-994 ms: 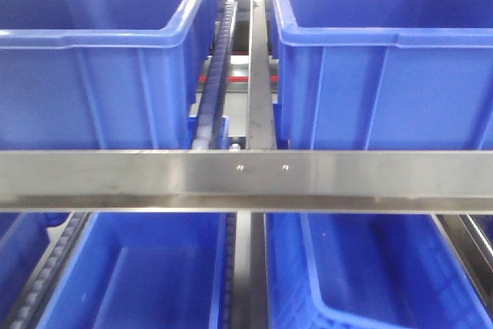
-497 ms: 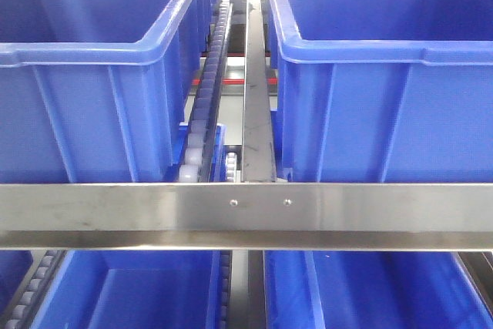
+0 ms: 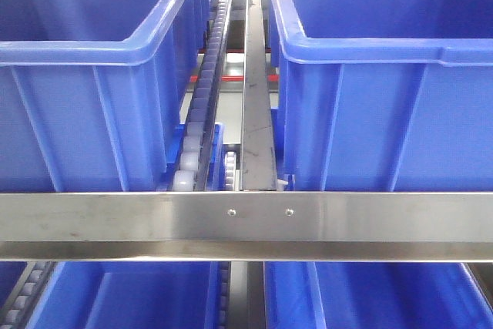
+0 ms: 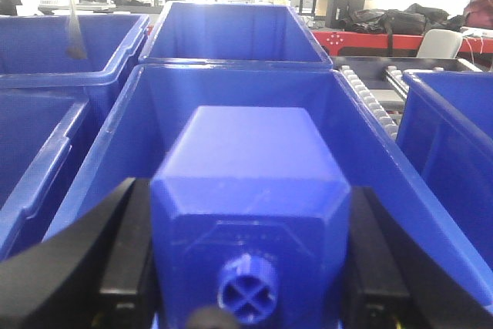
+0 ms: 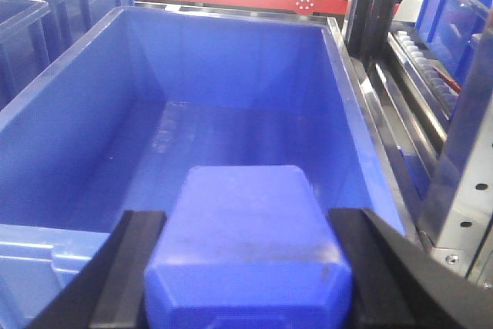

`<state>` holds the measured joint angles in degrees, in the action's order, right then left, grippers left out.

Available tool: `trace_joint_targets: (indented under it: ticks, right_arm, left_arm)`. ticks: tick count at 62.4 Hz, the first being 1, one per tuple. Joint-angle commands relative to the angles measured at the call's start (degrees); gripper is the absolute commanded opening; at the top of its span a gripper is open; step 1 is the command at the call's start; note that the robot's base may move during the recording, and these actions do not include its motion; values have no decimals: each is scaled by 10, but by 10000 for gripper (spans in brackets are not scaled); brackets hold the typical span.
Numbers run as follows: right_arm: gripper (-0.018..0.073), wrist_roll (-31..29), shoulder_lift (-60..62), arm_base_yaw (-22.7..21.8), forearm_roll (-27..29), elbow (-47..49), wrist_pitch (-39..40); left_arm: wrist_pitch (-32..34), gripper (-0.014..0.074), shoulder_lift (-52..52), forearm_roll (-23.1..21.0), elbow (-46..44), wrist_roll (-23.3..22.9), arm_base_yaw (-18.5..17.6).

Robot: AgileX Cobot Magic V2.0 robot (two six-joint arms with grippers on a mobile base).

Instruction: Pick and sort blue part to right shelf

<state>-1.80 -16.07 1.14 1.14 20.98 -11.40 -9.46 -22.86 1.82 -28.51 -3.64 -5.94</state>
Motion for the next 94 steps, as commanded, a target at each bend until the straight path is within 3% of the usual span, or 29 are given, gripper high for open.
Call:
trace_joint_targets:
  ticks: [1, 53, 65, 78, 94]
  right_arm:
    - [445, -4, -4, -2, 1, 17, 54]
    - [445, -4, -5, -2, 1, 17, 61]
    - [445, -4, -13, -2, 6, 35, 47]
    - [445, -4, -101, -2, 6, 118, 31]
    - [445, -4, -264, 5, 6, 200, 62]
  left_arm:
    - [57, 331, -4, 1, -17, 1, 0]
    - [59, 331, -4, -1, -17, 1, 0]
    - [57, 331, -4, -28, -20, 3, 0]
    - [56, 332, -38, -10, -39, 9, 0]
    - [59, 332, -161, -10, -88, 10, 0]
